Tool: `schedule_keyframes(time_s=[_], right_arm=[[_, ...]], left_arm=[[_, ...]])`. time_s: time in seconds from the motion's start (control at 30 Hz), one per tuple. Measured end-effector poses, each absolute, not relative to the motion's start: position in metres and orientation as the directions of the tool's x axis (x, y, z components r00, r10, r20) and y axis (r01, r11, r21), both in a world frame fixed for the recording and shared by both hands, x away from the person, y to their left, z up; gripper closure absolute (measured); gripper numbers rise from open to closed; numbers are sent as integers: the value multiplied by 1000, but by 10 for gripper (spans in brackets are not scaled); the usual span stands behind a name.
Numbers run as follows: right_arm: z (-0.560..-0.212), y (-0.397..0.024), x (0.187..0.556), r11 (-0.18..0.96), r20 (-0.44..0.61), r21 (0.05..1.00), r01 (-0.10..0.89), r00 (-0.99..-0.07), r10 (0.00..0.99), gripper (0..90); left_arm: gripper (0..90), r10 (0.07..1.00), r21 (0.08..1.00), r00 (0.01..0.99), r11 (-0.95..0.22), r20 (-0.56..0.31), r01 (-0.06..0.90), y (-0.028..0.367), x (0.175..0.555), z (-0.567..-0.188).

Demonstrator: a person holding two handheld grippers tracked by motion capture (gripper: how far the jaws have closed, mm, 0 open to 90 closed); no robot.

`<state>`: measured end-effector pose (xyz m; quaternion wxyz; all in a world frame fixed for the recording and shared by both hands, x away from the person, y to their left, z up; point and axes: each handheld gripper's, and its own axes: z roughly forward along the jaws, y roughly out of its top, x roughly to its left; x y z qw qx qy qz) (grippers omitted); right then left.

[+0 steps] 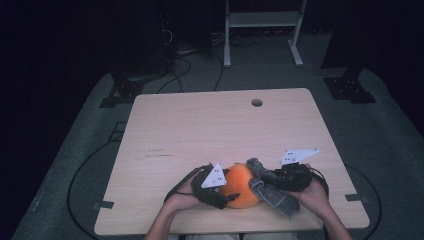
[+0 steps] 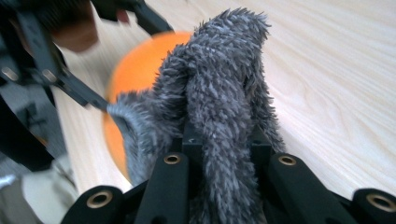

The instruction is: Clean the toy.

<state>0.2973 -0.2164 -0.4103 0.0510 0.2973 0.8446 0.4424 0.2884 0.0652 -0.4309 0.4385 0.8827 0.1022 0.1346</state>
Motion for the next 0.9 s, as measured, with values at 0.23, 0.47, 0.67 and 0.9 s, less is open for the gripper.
schedule_keyframes(time_s=[0.23, 0.47, 0.67, 0.9], right_arm=[[-391, -180, 289, 450, 114, 818, 359, -868, 484, 751], [-388, -169, 304, 479, 109, 792, 377, -861, 497, 758], [-406, -200, 313, 431, 189, 781, 453, -828, 528, 761], [-389, -205, 314, 431, 184, 786, 444, -832, 523, 759]], left_arm=[[234, 271, 791, 946, -612, 176, 28, 65, 284, -431], [239, 277, 791, 945, -612, 177, 31, 66, 285, -431], [238, 271, 794, 945, -608, 183, 20, 65, 284, -431], [239, 239, 773, 943, -634, 232, -30, 61, 279, -427]])
